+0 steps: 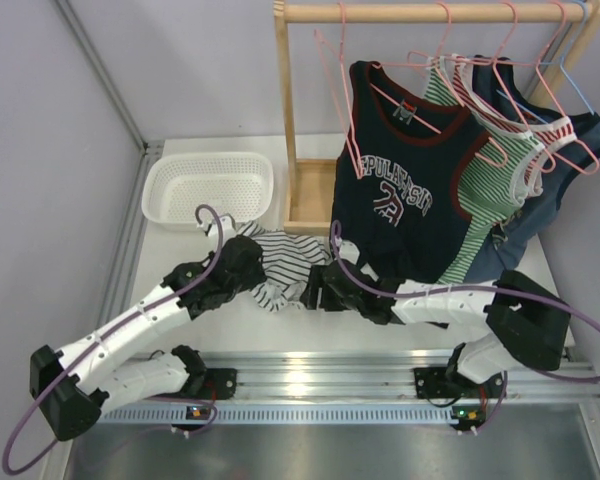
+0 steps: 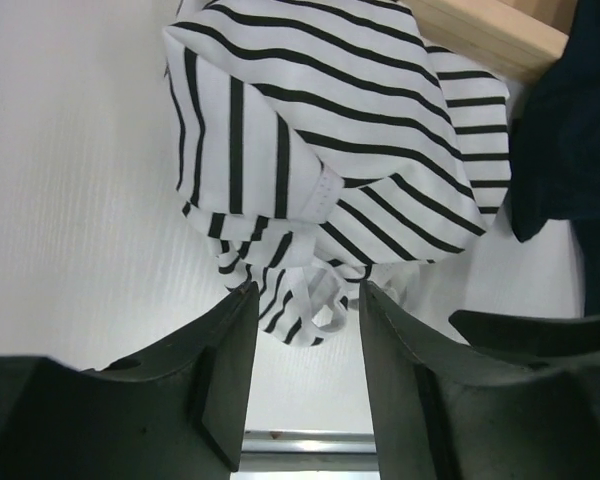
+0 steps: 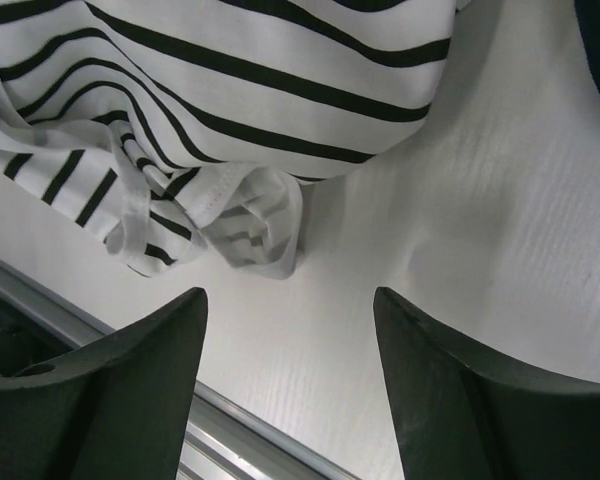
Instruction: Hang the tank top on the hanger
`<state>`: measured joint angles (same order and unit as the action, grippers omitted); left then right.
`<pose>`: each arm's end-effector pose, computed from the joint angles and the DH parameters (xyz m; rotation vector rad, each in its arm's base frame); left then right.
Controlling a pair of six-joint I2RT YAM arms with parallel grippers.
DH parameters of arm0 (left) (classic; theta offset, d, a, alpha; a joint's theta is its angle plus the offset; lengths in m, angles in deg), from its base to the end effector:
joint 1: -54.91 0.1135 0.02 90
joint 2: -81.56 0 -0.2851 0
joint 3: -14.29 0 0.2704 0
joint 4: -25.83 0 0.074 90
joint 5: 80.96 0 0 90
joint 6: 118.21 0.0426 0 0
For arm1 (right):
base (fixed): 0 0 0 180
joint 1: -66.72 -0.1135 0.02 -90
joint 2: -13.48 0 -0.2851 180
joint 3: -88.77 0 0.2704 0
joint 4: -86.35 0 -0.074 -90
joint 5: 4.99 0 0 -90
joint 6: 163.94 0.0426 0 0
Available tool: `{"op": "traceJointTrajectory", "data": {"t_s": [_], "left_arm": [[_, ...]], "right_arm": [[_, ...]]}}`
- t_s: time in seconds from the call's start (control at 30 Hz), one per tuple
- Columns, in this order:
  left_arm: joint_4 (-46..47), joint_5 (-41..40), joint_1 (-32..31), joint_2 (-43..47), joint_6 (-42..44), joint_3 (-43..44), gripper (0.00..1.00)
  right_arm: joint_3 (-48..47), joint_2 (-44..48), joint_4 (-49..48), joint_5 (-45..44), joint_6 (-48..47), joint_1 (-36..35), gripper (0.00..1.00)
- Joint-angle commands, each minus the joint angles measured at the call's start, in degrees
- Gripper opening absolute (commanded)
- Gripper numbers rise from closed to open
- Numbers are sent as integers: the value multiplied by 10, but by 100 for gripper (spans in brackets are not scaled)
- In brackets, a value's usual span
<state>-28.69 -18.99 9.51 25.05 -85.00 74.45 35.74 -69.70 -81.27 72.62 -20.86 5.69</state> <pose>0.1568 -0.1305 0.2819 -0.4374 2.3007 -0.2795 0.1558 0.2625 0.1826 -0.0524 2.4173 0.7486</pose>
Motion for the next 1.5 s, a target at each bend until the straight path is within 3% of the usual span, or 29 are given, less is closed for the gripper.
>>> {"op": "traceJointTrajectory", "data": {"t_s": [0.0,0.2,0.37,0.73,1.2,1.37,1.47], "left_arm": [[-40,40,1,-9,39,53,49],[-38,97,0,6,42,-5,44],[10,156,-18,-18,57,-35,42],[59,143,-50,-142,111,-22,44],[78,123,-67,-201,168,14,47],[71,106,-69,-219,158,13,43],[64,97,-69,-220,158,20,29]], "right_arm": [[-35,-15,-38,-26,19,-15,68],[-65,-62,-39,-30,29,-29,58],[-66,-93,-32,-35,47,-31,42],[-70,-98,-26,-34,41,-32,23],[-73,-102,-29,-30,32,-32,17],[-70,-97,-27,-30,29,-32,17],[-68,-92,-25,-32,26,-32,15]]}}
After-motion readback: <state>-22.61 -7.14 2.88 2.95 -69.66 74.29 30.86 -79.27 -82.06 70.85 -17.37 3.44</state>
